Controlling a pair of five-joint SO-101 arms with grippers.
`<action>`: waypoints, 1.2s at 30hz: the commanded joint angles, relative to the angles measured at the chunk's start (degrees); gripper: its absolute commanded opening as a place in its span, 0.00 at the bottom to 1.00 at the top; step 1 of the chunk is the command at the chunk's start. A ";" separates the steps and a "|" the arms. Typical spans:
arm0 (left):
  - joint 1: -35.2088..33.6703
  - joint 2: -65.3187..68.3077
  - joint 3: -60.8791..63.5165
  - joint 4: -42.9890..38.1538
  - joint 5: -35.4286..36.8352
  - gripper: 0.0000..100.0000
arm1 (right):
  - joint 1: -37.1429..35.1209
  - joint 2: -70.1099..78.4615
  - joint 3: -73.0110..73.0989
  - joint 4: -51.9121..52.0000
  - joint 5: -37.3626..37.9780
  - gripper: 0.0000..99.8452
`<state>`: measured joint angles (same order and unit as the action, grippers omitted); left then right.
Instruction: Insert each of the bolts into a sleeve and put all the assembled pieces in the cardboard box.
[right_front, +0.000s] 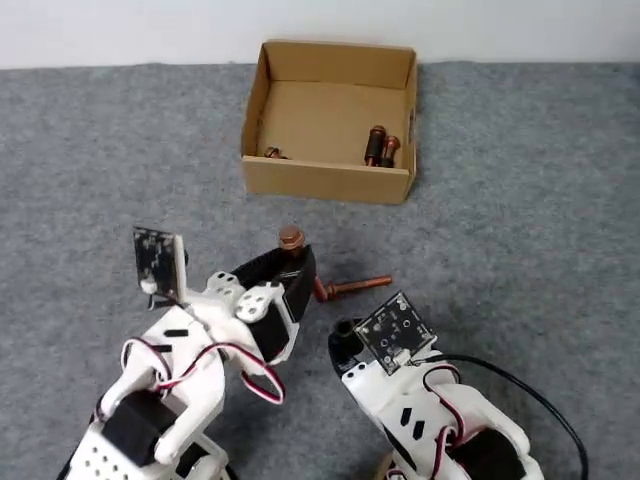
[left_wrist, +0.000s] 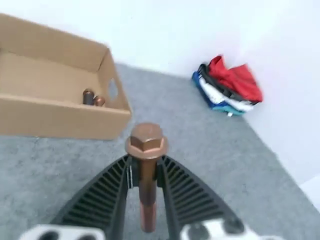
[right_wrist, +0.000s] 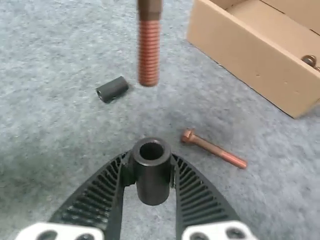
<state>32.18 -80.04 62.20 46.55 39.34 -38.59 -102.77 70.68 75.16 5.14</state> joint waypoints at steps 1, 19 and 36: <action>0.35 -3.87 1.19 -3.69 0.44 0.00 | -1.10 -0.13 -0.44 -1.45 0.70 0.01; 5.80 -6.95 2.68 1.93 0.26 0.00 | -0.75 -0.13 -1.85 -6.37 0.70 0.01; 9.23 -6.77 10.86 -5.71 -2.20 0.00 | -0.84 -0.13 -2.73 -6.37 0.70 0.01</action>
<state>40.09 -87.16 72.75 42.51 37.93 -39.47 -102.24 70.95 70.51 5.41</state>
